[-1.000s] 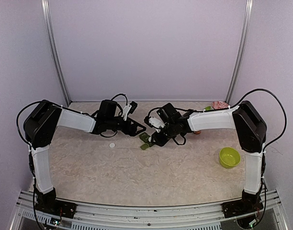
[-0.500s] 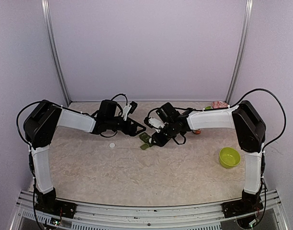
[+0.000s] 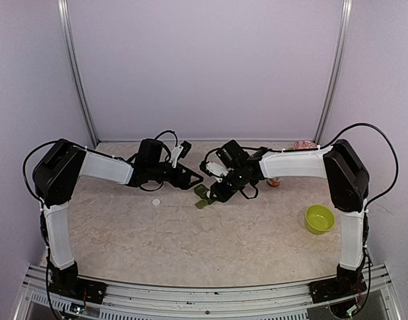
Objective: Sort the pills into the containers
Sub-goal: Pour the pill into the compartment of the pill container.
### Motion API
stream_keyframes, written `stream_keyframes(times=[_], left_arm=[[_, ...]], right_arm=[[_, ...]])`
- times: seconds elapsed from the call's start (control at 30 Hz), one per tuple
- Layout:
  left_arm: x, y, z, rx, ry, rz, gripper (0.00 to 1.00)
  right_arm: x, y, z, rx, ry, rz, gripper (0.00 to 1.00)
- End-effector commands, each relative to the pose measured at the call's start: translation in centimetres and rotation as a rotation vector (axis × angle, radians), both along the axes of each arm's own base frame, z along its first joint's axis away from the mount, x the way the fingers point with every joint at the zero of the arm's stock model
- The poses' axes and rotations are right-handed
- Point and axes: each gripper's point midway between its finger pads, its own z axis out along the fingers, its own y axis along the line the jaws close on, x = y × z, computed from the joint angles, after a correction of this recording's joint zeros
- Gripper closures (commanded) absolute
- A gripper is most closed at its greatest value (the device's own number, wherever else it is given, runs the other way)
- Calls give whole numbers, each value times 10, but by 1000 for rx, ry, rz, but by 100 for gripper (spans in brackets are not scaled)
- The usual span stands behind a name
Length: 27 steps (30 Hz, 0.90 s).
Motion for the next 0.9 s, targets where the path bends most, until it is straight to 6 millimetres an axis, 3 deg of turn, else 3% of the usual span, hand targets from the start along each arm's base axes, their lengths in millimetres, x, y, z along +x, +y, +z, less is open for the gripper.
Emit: stream_keyframes(times=[0.0, 0.87], left_arm=[[3, 0, 0, -6, -1, -5, 11], [4, 1, 1, -9, -2, -6, 11]], right_arm=[[0, 6, 1, -9, 21, -3, 71], [2, 5, -7, -75, 71, -10, 71]])
